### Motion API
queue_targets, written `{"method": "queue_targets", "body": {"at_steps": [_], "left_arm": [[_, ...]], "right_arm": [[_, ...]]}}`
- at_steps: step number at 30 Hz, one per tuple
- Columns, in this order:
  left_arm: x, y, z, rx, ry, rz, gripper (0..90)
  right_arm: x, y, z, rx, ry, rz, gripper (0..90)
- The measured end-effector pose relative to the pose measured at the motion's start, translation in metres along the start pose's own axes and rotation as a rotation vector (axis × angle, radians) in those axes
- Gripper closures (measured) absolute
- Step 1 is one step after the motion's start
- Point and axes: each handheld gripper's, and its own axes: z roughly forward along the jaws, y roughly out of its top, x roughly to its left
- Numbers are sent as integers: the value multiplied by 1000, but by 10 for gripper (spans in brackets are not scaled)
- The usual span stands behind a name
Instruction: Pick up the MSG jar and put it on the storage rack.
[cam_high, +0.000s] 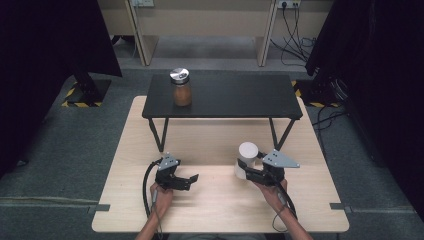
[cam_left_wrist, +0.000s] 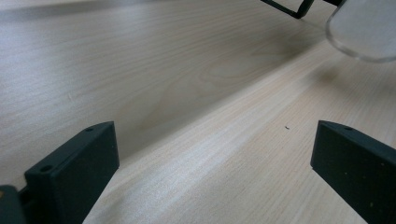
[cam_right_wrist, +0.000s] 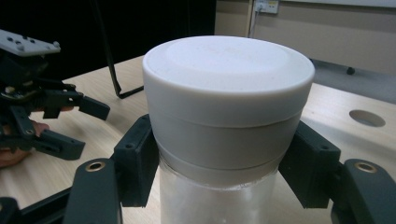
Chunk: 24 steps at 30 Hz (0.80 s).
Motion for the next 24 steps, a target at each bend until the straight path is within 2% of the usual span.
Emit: {"method": "queue_targets", "body": {"at_steps": [6, 14, 24], "left_arm": [[0, 0, 0, 0, -1, -1, 3], [0, 0, 0, 0, -1, -2, 4], [0, 0, 0, -1, -1, -2, 5]], "right_arm": [[-4, 24, -2, -13, 14, 6, 355], [-3, 53, 7, -7, 34, -10, 355], [-2, 94, 18, -6, 103, 4, 356]]}}
